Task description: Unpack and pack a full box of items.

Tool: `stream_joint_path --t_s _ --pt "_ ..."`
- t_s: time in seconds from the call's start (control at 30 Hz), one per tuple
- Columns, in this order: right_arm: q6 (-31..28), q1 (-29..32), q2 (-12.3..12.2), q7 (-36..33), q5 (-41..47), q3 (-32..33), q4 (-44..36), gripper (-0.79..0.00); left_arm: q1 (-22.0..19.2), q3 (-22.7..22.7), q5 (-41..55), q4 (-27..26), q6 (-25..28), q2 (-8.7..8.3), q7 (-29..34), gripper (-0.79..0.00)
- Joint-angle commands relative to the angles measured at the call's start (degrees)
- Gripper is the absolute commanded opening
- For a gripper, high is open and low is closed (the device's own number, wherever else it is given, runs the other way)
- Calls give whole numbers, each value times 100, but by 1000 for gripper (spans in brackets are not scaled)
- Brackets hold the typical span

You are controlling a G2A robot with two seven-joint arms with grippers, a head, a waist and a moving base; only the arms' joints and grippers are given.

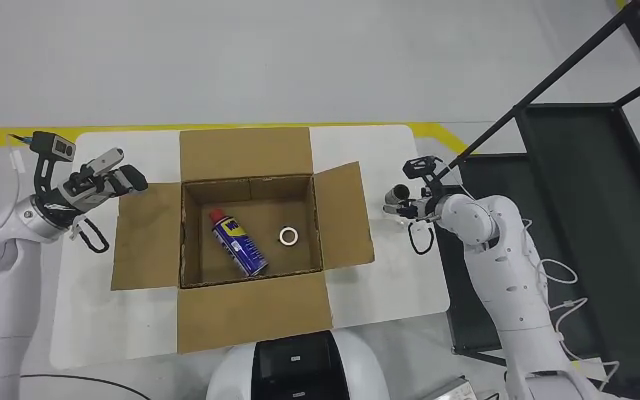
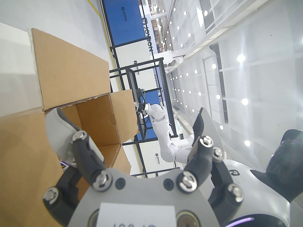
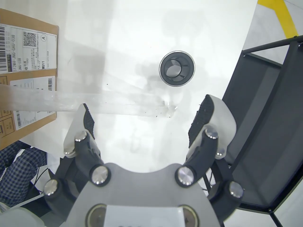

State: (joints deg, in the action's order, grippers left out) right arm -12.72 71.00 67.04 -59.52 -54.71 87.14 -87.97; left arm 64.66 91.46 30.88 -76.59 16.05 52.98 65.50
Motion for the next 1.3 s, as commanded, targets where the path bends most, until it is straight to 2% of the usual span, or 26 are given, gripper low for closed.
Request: stream_joint_path --t_s 0.0,0.2,0.33,0.53,0.7,0.87,1.1,1.23,1.27 --pt "0 0 0 -1 0 0 0 0 0 0 0 0 0 0 0 0" --pt "24 4 1 34 -6 1 9 0 0 0 0 0 0 0 0 0" --pt "275 -106 11 223 -51 -93 210 0 0 0 0 0 0 0 0 0" --pt "604 -631 60 358 -198 -463 999 0 0 0 0 0 0 0 0 0" --pt "605 -1019 114 524 -5 -710 1639 0 0 0 0 0 0 0 0 0" --pt "924 -1360 164 615 -387 -1048 2191 0 0 0 0 0 0 0 0 0" --pt "810 -1678 237 833 -117 -1257 2804 0 0 0 0 0 0 0 0 0" --pt "833 -1838 276 934 -61 -1378 3057 -219 0 0 0 0 0 0 0 0" --pt "865 -1876 287 956 -65 -1412 3118 -317 0 0 0 0 0 0 0 0"
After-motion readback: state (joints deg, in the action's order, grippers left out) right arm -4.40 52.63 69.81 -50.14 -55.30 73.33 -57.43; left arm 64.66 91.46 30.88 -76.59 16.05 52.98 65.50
